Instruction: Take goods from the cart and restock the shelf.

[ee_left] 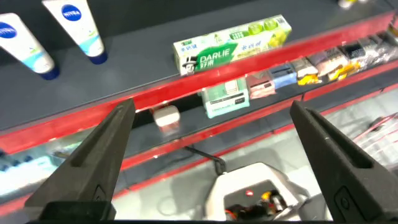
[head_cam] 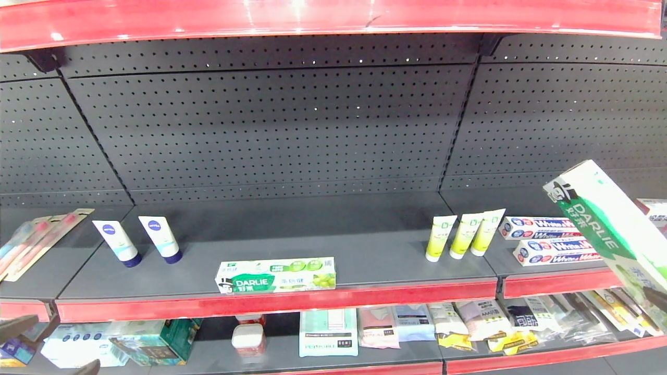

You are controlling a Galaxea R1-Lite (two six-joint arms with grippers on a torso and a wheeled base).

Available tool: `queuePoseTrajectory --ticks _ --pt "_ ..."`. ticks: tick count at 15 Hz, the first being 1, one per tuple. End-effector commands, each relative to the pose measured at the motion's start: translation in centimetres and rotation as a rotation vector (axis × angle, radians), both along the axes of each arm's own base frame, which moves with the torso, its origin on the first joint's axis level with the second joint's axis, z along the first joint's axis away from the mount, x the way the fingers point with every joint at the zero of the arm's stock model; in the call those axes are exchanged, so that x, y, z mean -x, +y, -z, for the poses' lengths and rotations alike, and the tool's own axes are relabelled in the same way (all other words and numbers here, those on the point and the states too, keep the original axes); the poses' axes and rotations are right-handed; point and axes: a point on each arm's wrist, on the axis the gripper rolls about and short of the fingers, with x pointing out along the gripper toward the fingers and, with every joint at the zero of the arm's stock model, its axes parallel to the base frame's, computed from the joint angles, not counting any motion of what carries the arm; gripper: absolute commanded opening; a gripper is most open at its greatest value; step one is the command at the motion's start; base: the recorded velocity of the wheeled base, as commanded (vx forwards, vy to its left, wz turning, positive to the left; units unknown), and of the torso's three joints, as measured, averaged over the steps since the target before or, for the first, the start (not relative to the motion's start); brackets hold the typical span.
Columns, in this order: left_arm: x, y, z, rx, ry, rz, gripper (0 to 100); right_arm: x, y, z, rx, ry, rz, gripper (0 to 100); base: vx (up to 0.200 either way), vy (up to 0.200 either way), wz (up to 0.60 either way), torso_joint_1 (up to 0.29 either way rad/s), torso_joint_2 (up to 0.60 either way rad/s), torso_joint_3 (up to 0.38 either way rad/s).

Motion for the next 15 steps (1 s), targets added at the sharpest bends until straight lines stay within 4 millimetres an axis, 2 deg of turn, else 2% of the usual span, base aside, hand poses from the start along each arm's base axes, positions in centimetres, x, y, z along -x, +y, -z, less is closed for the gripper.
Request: queuePoseTrajectory --ticks 1,4,7,15 --pt "3.5 1.2 2.4 -0.008 -0.133 0.020 100 -0.1 0.3 -0.4 0.005 -0.009 -0.049 0 0.000 0.000 0.00 0.000 0.00 0.000" --pt "4.8 1.7 3.9 -0.025 -0.142 0.013 100 -0.5 0.9 -0.9 0.008 -0.010 -0.116 0 0.000 0.000 0.00 0.000 0.00 0.000" --pt "5.4 2.0 4.4 -0.020 -0.160 0.009 100 -0.8 1.1 -1.4 0.006 -0.018 -0.134 0 0.000 0.000 0.00 0.000 0.00 0.000" --pt "5.9 2.2 5.4 -0.035 -0.187 -0.009 100 -0.6 1.1 -1.1 0.004 -0.011 -0.135 0 0.000 0.000 0.00 0.000 0.00 0.000"
